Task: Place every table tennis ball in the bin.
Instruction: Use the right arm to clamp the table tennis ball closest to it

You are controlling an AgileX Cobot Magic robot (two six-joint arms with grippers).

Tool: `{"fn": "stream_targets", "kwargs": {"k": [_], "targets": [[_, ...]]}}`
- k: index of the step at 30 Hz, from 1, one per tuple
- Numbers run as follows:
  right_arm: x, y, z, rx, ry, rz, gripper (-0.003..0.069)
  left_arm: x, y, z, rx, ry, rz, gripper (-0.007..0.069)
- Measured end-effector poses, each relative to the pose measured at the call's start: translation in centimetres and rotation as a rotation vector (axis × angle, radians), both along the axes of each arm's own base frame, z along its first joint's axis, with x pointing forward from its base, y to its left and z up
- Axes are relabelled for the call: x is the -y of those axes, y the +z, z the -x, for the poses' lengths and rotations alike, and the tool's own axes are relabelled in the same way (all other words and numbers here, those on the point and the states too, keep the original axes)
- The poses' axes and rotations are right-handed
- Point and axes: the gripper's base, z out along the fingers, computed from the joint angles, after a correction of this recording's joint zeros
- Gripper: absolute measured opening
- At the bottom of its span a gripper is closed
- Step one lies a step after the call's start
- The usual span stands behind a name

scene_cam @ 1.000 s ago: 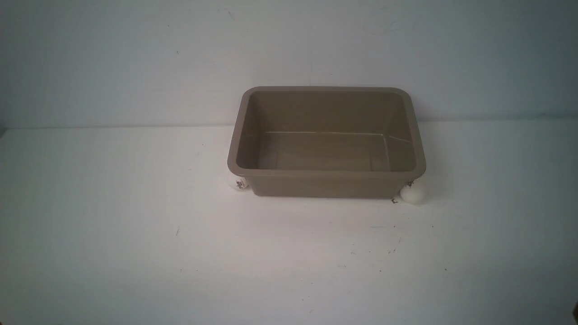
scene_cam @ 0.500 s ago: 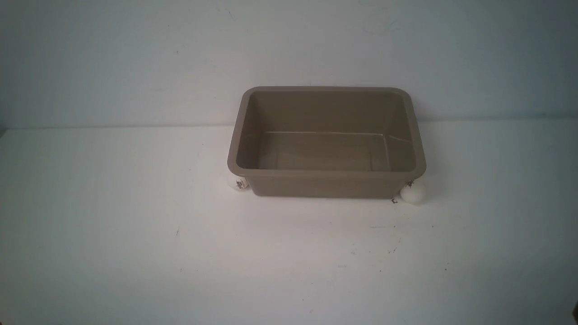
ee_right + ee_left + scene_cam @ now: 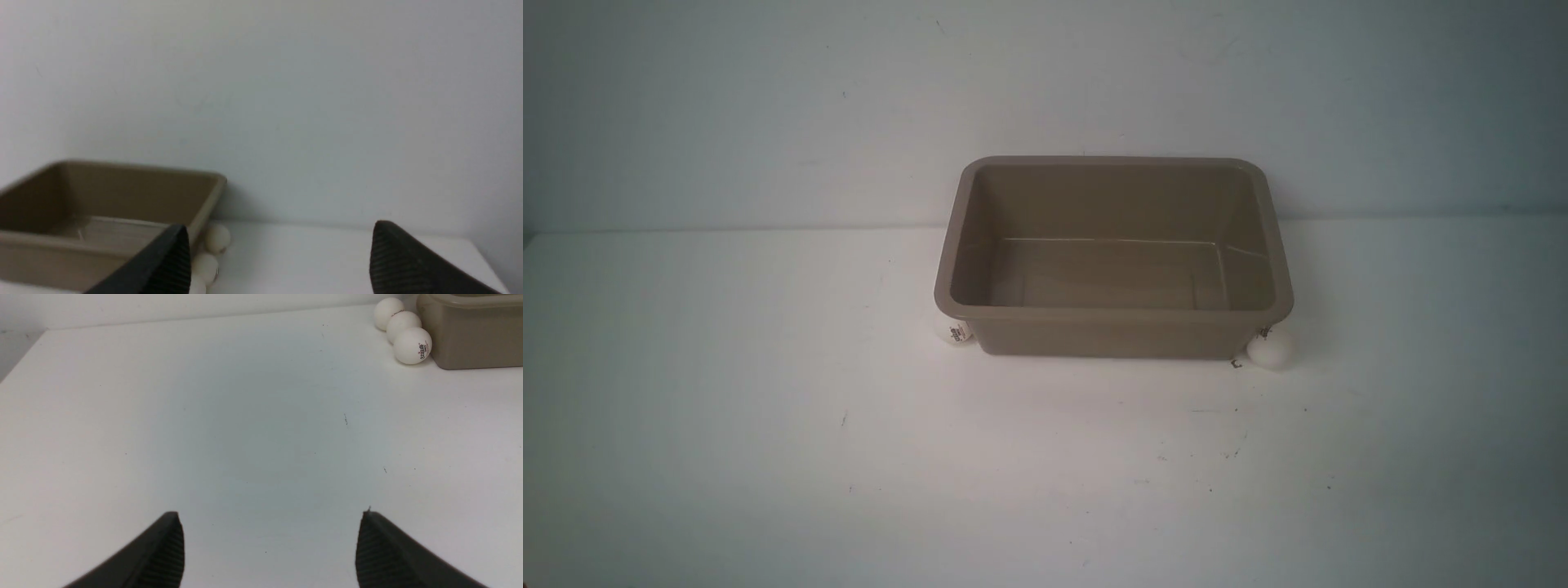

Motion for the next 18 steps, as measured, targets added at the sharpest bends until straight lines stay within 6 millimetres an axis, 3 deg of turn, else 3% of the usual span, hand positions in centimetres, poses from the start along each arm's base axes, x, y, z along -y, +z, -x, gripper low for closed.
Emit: {"fn": "stream_targets", "kwargs": {"k": [4,10,18], "targets": [[0.0,3.9,1.9,0.008,0.009,-0.015,0.0534,0.0,0.0,0.0,0.000,0.000,0.000,0.0510],[-0.1,7.5,3.8,-0.002,0.034,-0.040,0.0534,0.0,0.0,0.0,0.000,0.000,0.000,0.0510],[-0.1,7.7,4.2,-0.036,0.037,-0.039,0.0534,0.0,0.0,0.0,0.000,0.000,0.000,0.0510]]}}
